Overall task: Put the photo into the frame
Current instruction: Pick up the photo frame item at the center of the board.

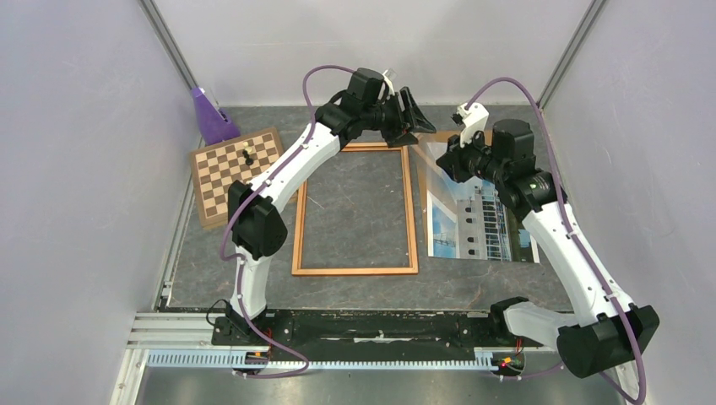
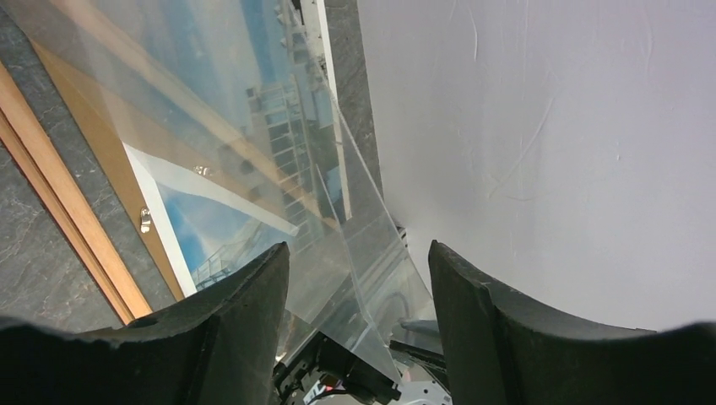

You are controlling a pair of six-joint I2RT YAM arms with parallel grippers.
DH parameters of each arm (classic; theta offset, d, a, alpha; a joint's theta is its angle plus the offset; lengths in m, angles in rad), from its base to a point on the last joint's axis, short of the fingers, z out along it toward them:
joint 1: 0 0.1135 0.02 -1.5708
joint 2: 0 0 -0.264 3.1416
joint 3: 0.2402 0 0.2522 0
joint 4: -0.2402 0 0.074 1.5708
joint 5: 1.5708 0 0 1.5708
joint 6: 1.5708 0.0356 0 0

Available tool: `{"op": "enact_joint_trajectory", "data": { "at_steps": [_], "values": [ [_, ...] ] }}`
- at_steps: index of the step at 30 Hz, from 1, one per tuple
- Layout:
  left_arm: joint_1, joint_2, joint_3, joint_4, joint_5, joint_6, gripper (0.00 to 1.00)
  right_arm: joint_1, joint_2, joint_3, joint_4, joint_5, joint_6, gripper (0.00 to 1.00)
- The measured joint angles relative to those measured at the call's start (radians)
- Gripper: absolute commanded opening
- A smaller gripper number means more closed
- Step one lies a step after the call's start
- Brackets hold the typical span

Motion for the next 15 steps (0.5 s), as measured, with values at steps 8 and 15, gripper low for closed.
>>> {"op": "enact_joint_trajectory", "data": {
  "at_steps": [8, 15],
  "values": [
    [0.000, 0.000, -0.004, 0.026, 0.001, -0.008, 0.51, 0.005, -0.006, -0.015, 0.005, -0.004, 0.001, 0.46],
    [0.002, 0.000, -0.024, 0.062, 0.010, -0.011, 0.42, 0.004, -0.010, -0.018, 0.002, -0.011, 0.004, 0.75]
  ]
}}
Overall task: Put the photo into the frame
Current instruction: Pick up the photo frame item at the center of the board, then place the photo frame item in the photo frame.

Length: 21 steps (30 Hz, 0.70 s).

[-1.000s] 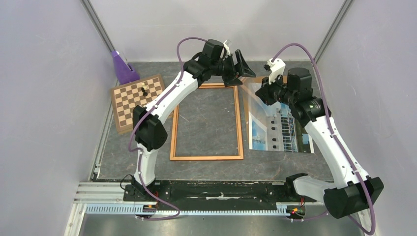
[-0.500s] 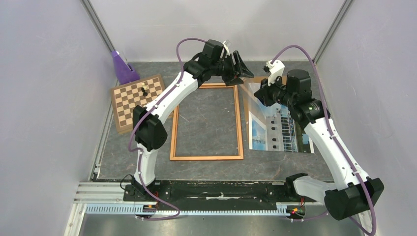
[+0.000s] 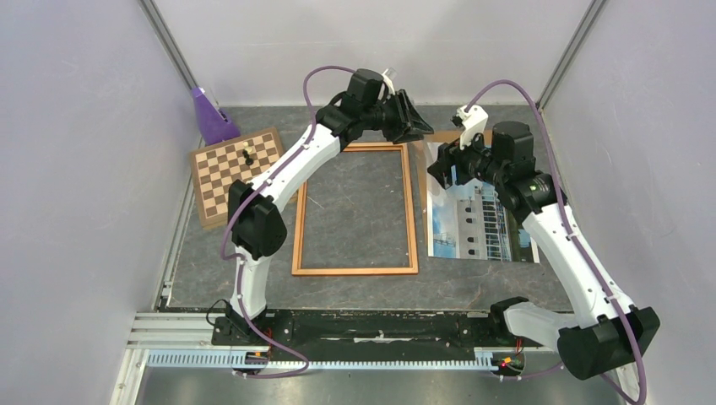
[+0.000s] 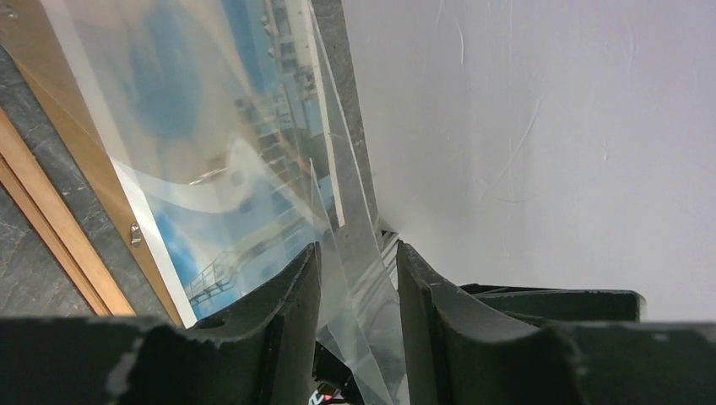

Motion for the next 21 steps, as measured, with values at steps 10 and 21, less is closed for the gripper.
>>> {"op": "enact_joint_trajectory", "data": {
  "at_steps": [10, 21],
  "values": [
    [0.030, -0.034, -0.097, 0.023, 0.035, 0.000, 0.40, -0.015, -0.045, 0.014, -0.016, 0.000, -0.001, 0.84],
    [0.060, -0.096, -0.154, 0.017, 0.053, 0.000, 0.47, -0.087, -0.089, 0.045, -0.022, -0.001, 0.000, 0.87]
  ]
}}
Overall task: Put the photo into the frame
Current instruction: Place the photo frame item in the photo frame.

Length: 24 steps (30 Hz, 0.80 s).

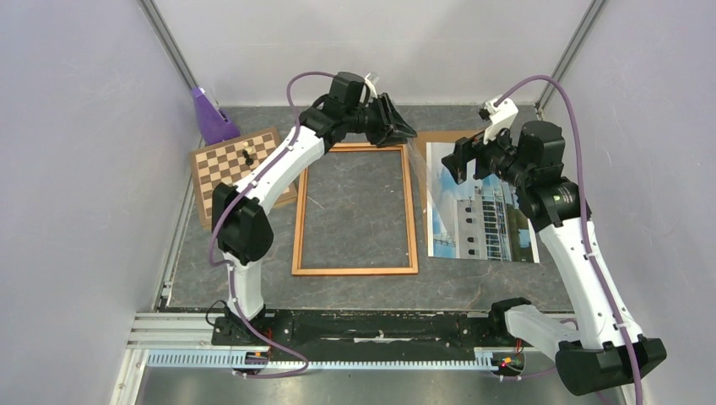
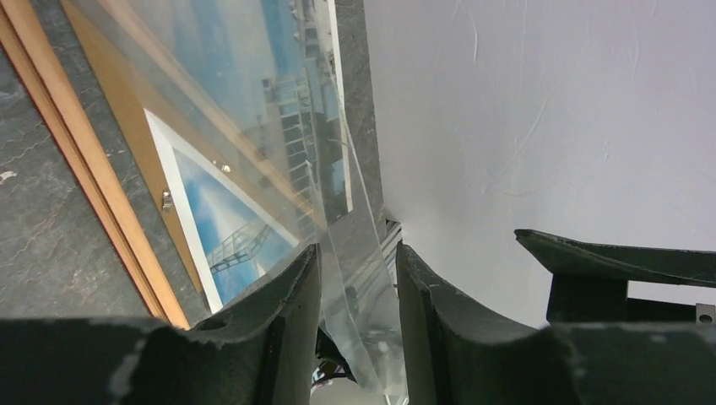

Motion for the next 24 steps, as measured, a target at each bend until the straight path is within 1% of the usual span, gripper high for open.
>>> {"op": "enact_joint_trajectory", "data": {
  "at_steps": [2, 6, 10, 17, 22, 24],
  "values": [
    [0.006, -0.011, -0.013, -0.003, 0.000, 0.000, 0.50, -0.006, -0.005, 0.000, 0.000, -0.001, 0.000, 0.87],
    [0.022, -0.031, -0.062, -0.003, 0.001, 0.002, 0.54, -0.011, -0.006, -0.001, 0.002, -0.009, 0.000, 0.87],
    [0.039, -0.054, -0.124, -0.007, 0.020, 0.014, 0.55, -0.011, -0.006, -0.029, 0.021, -0.024, -0.003, 0.87],
    [0.057, -0.109, -0.231, -0.007, 0.060, 0.058, 0.56, -0.011, 0.022, -0.132, 0.047, -0.067, -0.004, 0.87],
    [0.078, -0.166, -0.329, -0.006, 0.076, 0.112, 0.56, -0.011, 0.031, -0.143, 0.054, -0.076, -0.006, 0.87],
    [0.087, -0.193, -0.369, -0.002, 0.077, 0.129, 0.54, -0.011, 0.029, -0.147, 0.066, -0.076, -0.009, 0.87]
  ]
}}
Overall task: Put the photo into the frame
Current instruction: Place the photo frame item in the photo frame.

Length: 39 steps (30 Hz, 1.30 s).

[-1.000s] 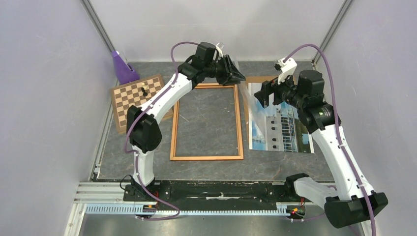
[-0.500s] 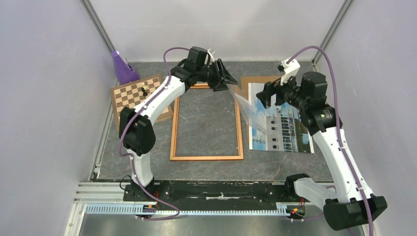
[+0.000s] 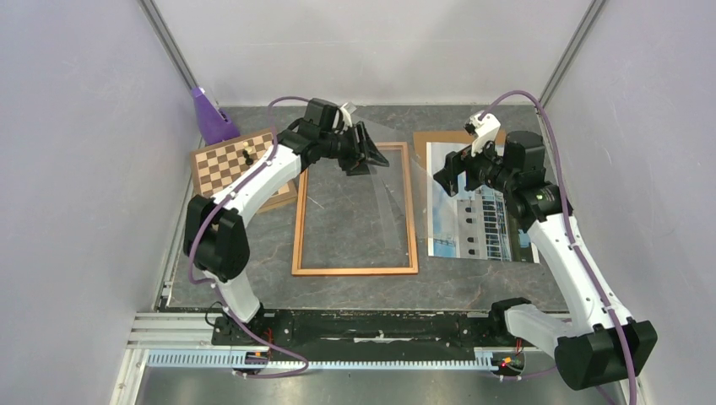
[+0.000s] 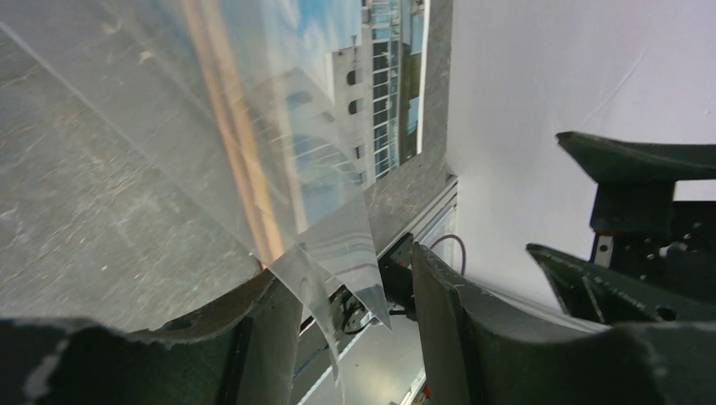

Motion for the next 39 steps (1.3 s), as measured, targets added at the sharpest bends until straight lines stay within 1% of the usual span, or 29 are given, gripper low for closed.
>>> {"op": "enact_joint_trajectory", "data": {
  "at_steps": [4, 10, 13, 16, 19, 27, 30, 33, 36, 39],
  "values": [
    [0.026, -0.057, -0.097, 0.004, 0.002, 0.042, 0.49, 0.000, -0.016, -0.030, 0.019, 0.001, -0.010, 0.87],
    [0.062, -0.099, -0.210, 0.022, 0.013, 0.105, 0.42, 0.000, -0.030, -0.070, 0.024, 0.005, -0.019, 0.87],
    [0.074, -0.101, -0.262, 0.055, 0.017, 0.128, 0.38, 0.000, -0.039, -0.085, 0.031, 0.006, -0.021, 0.87],
    [0.079, -0.101, -0.317, 0.111, 0.019, 0.137, 0.38, 0.000, -0.051, -0.101, 0.032, 0.008, -0.022, 0.87],
    [0.078, -0.101, -0.380, 0.217, 0.035, 0.136, 0.38, 0.000, -0.069, -0.123, 0.039, 0.009, -0.023, 0.87],
    [0.082, -0.060, -0.534, 0.589, 0.096, 0.035, 0.49, -0.003, -0.120, -0.171, 0.061, 0.019, -0.033, 0.88],
    [0.084, -0.040, -0.564, 0.685, 0.096, 0.005, 0.52, -0.006, -0.126, -0.183, 0.069, 0.020, -0.034, 0.88],
    [0.087, -0.032, -0.600, 0.773, 0.091, -0.022, 0.52, -0.009, -0.128, -0.198, 0.075, 0.020, -0.040, 0.88],
    [0.091, -0.021, -0.645, 0.885, 0.076, -0.057, 0.49, -0.009, -0.128, -0.214, 0.076, 0.019, -0.054, 0.87],
    [0.097, 0.008, -0.679, 0.978, 0.067, -0.098, 0.43, -0.009, -0.125, -0.237, 0.092, 0.019, -0.071, 0.86]
  ]
}}
